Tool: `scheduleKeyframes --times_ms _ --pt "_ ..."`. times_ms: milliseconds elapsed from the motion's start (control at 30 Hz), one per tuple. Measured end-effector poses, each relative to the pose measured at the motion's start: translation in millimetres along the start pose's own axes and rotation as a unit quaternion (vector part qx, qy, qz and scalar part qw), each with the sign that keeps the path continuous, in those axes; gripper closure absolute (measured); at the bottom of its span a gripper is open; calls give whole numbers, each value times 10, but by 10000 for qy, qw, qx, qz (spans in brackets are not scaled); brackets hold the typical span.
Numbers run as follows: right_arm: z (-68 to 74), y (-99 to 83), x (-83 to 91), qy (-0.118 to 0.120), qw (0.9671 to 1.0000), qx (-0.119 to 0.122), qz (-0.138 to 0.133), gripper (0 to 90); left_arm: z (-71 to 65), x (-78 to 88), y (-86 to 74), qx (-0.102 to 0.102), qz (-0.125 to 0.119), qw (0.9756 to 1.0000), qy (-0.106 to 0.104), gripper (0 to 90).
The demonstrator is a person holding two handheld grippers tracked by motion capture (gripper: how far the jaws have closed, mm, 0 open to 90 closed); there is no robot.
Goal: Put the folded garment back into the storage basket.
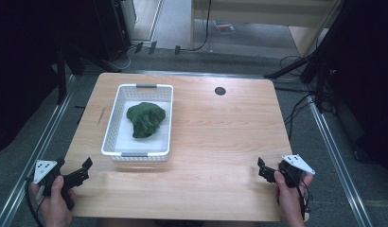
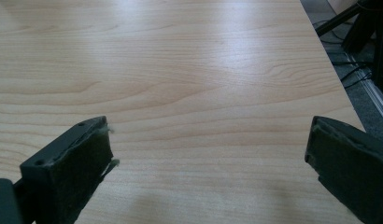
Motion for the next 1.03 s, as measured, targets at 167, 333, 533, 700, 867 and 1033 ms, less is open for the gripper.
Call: scheduleKeyframes --times_ms 167,333,533,700,867,1033 --pt "0 -1 1 3 10000 3 -2 8 -6 -20 -32 -104 -8 9999 35 0" --pt "3 -1 2 8 10000 0 -1 8 -16 -16 -37 -142 -56 9999 52 0" --pt "7 -1 2 0 10000 16 -3 8 -4 0 -54 -19 -43 9999 -140 0" --pt "8 -1 2 -2 10000 20 -2 8 -5 -4 -52 -12 -1 10000 -64 0" --pt "8 -1 2 -1 10000 21 -3 8 22 -8 -49 117 -13 9999 -111 0" --pt "8 -1 1 4 10000 18 4 8 24 -13 -47 120 33 9999 -100 0"
Point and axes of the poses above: each handheld gripper's, and its own axes: x roughly backward along the jaws, y roughly out of its top, z roughly to its left, the point moved 3 cm from there along -x, roughly forward along the jaws, and after that the axes turned 15 degrees about z, right-handed, at the moved point
